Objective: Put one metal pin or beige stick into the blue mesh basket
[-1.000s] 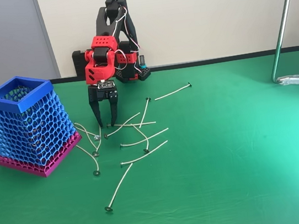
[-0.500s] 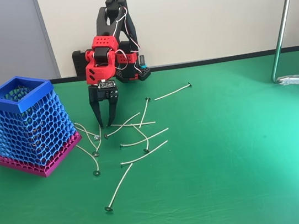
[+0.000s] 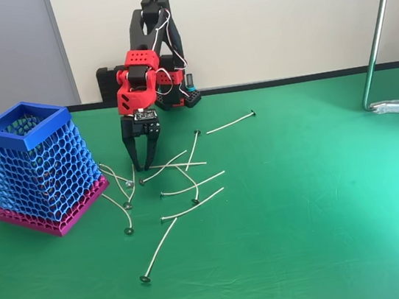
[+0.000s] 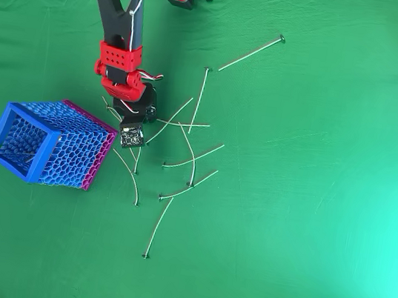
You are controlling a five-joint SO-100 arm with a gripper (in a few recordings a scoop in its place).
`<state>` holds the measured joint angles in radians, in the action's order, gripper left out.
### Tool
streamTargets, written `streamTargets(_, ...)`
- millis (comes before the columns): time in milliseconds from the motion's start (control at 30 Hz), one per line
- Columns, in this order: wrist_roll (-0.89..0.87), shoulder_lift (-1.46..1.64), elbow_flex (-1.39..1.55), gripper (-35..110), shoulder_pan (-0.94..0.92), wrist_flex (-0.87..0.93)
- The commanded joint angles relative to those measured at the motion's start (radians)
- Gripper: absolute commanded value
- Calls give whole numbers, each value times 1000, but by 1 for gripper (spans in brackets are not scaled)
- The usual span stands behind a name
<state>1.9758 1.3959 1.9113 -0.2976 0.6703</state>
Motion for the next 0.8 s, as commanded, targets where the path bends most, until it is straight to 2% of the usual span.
streamTargets(0, -11, 21, -3, 12, 3, -12)
streamTargets(300, -14, 21, -2, 7, 5, -20)
streamTargets(433, -20, 20, 3, 1, 6, -34)
streamTargets(767, -34, 15, 2, 1, 5, -55)
